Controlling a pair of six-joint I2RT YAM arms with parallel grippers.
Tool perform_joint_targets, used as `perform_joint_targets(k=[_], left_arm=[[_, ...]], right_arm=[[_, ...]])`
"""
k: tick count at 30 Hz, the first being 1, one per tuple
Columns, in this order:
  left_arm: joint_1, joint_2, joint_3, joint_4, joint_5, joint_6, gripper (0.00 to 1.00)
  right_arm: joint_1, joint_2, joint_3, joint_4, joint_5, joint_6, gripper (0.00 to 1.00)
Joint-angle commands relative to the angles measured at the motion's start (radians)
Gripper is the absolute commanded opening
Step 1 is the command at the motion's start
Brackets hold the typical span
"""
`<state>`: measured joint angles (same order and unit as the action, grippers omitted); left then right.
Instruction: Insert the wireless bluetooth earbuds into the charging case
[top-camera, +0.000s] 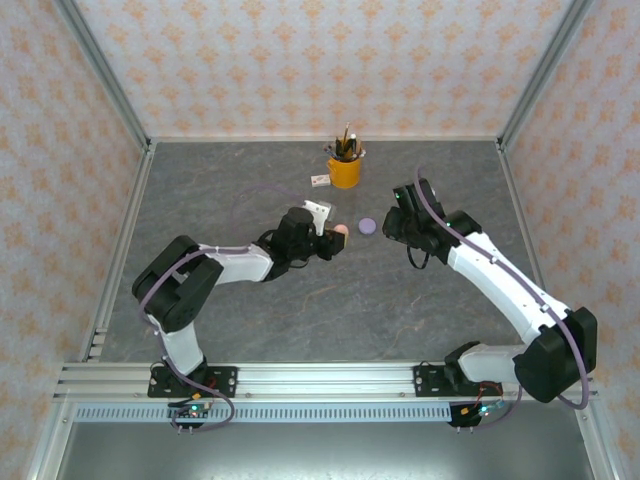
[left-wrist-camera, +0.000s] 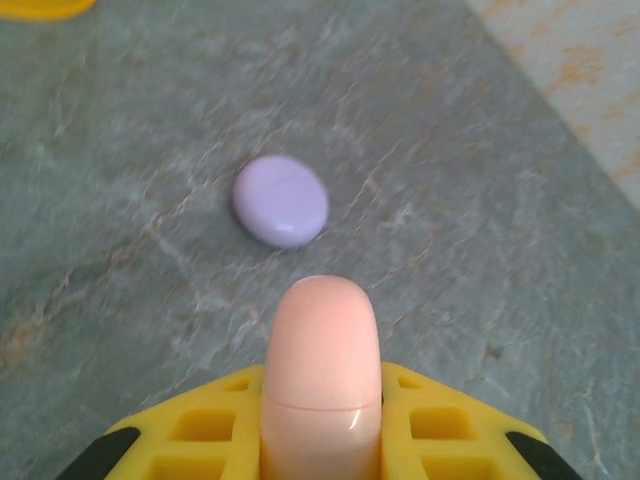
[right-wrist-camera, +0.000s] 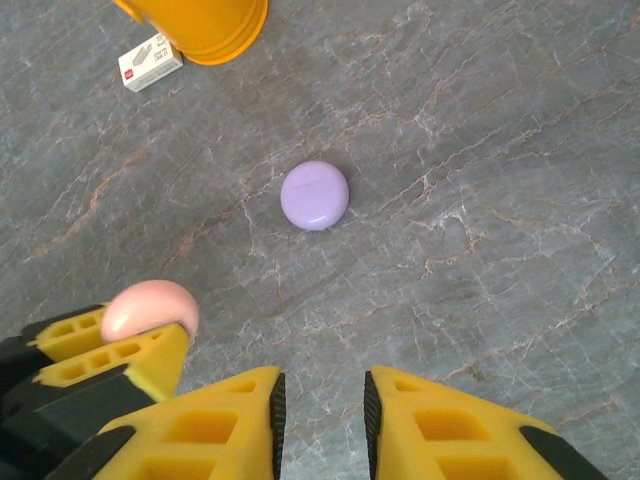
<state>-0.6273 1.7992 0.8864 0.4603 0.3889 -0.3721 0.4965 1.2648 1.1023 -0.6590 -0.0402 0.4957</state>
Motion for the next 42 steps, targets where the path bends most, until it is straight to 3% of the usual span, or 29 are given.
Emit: perform_joint_targets(k=[1,10,20,23,32,33,36,41,42], left_arm=[[0.005,0.039,0.048,-0.108,-0.049,-0.060,0.00],[0.024,0.141,0.054,-0.137,-0.064,-0.120,0.00],[0.044,0.133,0.042,-0.187,-0.085,-0.129,0.22],[0.054,0.117,0.030,-0.199,-0.100,-0.135,0.30],[0.120,-0.038,-0.026,-0.277,-0.139,-0.127,0.76],[0.130,-0.065,-0.031,-0.298,-0.144,-0.120,0.99],[0.155,-0.152,-0.050,-0.354,-0.170,-0.097,1.00],[0.193,-0.314,-0.076,-0.451,-0.230,-0.043,1.00],[0.199,-0.347,-0.078,-0.471,-0.252,-0.028,1.00]], right_arm=[[-0.003,-0.025,-0.026,0.042,0.046,-0.005,0.29],[-0.008,-0.046,-0.059,0.060,0.043,-0.015,0.29],[-0.020,-0.077,-0.084,0.068,0.034,-0.017,0.33],[-0.021,-0.113,-0.082,0.058,0.034,-0.020,0.33],[-0.021,-0.153,-0.068,0.024,0.036,-0.017,0.38],[-0.021,-0.158,-0.068,0.019,0.036,-0.016,0.40],[-0.021,-0.173,-0.068,0.009,0.052,-0.014,0.56],[-0.021,-0.206,-0.055,-0.021,0.143,-0.021,0.95],[-0.022,-0.210,-0.051,-0.027,0.174,-0.028,0.98]])
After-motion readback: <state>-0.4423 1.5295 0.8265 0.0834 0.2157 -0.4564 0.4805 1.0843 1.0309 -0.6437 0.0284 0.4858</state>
